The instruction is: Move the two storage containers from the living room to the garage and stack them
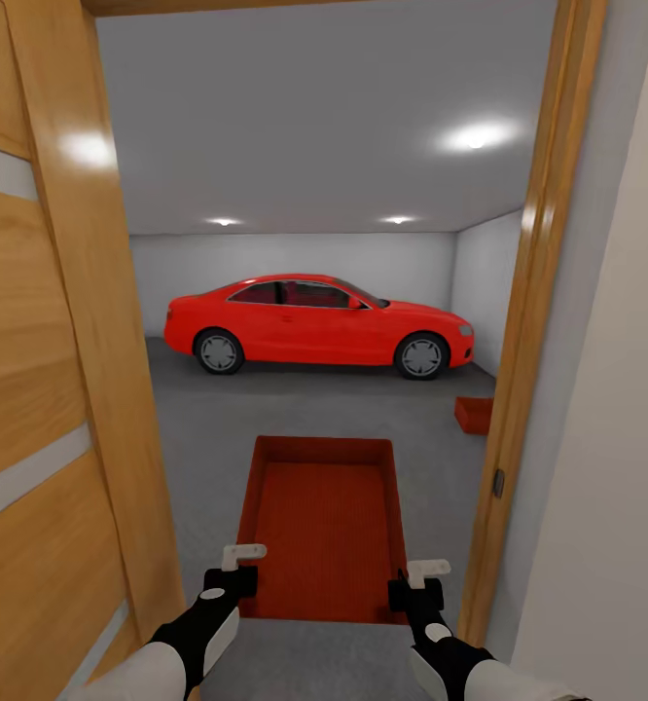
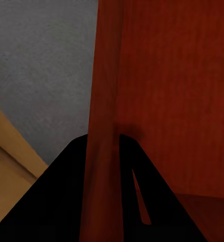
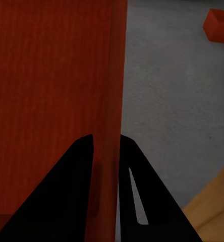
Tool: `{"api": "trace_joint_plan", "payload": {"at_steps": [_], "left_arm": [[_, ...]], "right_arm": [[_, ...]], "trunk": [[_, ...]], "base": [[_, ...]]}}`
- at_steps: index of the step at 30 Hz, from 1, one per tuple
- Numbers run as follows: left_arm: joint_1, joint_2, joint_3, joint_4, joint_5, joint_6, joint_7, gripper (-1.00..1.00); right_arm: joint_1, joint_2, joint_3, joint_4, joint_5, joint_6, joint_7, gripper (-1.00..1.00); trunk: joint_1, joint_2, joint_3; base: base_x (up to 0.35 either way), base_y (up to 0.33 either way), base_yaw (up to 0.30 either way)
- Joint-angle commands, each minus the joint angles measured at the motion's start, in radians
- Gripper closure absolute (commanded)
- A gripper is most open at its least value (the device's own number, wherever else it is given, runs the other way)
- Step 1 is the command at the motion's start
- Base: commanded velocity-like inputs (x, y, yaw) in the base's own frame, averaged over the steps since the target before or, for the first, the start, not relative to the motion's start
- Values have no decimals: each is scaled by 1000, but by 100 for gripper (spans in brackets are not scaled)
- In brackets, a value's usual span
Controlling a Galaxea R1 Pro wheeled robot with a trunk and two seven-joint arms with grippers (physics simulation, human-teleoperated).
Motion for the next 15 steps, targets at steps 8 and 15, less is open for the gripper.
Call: {"api": "trace_joint_plan", "payload": {"at_steps": [8,15], "left_arm": [[-1,-1,15,0,-4,-3,7,100],[-1,-1,16,0,-4,-3,7,100]], "right_arm": [[-1,1,-5,2,-28,-5,-6,100],[-1,1,-5,2,-27,-7,-6,100]], "trunk": [[0,-1,-2],[0,-1,-2]], "base": [[2,1,-2],[213,0,0]]}}
